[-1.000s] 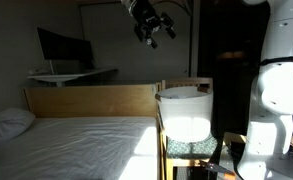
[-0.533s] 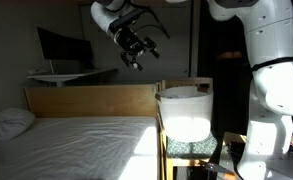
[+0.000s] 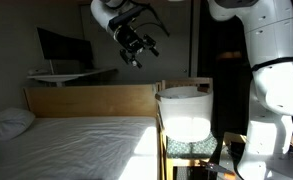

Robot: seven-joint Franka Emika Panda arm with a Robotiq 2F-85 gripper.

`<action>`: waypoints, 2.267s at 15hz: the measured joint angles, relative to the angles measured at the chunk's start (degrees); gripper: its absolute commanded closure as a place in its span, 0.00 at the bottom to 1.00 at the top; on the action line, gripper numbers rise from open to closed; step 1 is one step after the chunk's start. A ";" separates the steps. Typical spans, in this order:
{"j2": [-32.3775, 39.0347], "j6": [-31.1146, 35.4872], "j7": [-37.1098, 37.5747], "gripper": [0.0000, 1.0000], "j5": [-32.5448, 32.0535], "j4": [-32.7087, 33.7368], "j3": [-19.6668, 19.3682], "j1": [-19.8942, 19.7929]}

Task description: Put the white and blue shirts in the laundry bag

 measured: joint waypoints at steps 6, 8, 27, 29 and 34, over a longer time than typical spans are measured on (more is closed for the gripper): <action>0.00 0.00 0.01 0.00 0.00 0.00 0.00 0.02; 0.13 0.41 -0.18 0.00 0.00 -0.02 -1.15 0.96; 5.46 34.46 -0.52 0.00 -7.27 -3.92 -2.02 10.07; 6.45 41.74 -2.87 0.00 -4.98 -6.21 -1.08 10.47; 12.57 50.55 -14.53 0.00 0.89 -8.00 0.12 10.93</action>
